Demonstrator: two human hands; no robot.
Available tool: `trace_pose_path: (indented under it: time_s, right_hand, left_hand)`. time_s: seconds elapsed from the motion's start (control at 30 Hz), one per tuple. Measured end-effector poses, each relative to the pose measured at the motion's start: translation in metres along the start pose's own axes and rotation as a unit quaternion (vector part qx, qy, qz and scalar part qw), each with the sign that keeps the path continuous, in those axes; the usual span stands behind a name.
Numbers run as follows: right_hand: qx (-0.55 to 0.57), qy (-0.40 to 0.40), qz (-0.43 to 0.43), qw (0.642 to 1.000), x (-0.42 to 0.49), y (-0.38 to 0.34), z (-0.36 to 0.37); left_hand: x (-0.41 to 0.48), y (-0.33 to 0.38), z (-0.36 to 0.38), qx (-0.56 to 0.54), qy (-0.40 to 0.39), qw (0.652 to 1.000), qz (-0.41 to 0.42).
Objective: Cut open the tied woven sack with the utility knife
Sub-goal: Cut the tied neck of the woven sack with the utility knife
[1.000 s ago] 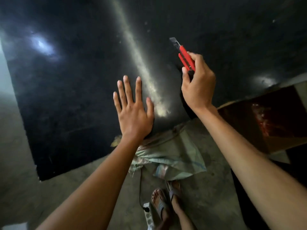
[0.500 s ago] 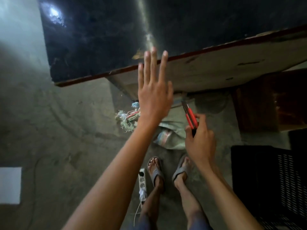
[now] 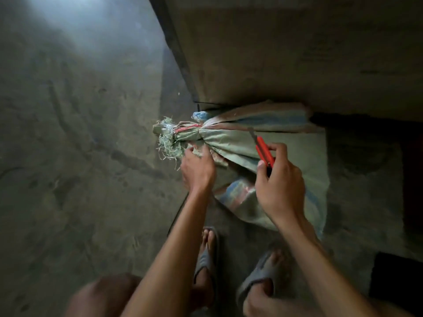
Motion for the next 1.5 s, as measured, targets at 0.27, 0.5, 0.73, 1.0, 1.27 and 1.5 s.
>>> trace_pose_path:
  time_s: [0.27,0.5,0.73,1.0,1.27,1.5]
  right_hand:
    - [0.027,0.14,-0.109,0.984,0.078,0.047,0.092]
    - [0.025,0.137,-0.137,0.981,0.085,0.095,0.108]
    - [0.102,0.204,-0.11,0.967,0.024,0.11,0.012]
    - [0.271,0.297,-0.23,0.886,-0.011,0.06,-0.083]
    - [0.361,0.279,-0.147,0.877,-0.008,0.087,-0.102]
    - [0.382,0.291,-0.149,0.864,-0.034,0.112,-0.098]
  left_hand:
    - [0.153,-0.003,0.102,-0.015,-0.05,0.998,-0.039]
    - [0.19,0.033,0.096,0.01,0.039,0.994,0.099]
    - [0.06,0.018,0.045,-0.35,0.052,0.907,0.227]
    - [-0.048,0.058,0.042,-0.448,-0.307,0.793,0.276]
    - [-0.121,0.096,0.063,-0.245,-0.435,0.784,0.367]
    - [-0.113,0.089,0.045,-0.314,-0.3,0.793,0.428]
Point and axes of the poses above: each hand's wrist, its own x-axis towards the middle knuckle, its own z-axis out of the palm, y = z × x, the point moved 8 cm from there along x, towards the middle knuckle, and after that the axes turned 14 degrees about -z, right-handed, at the moved point
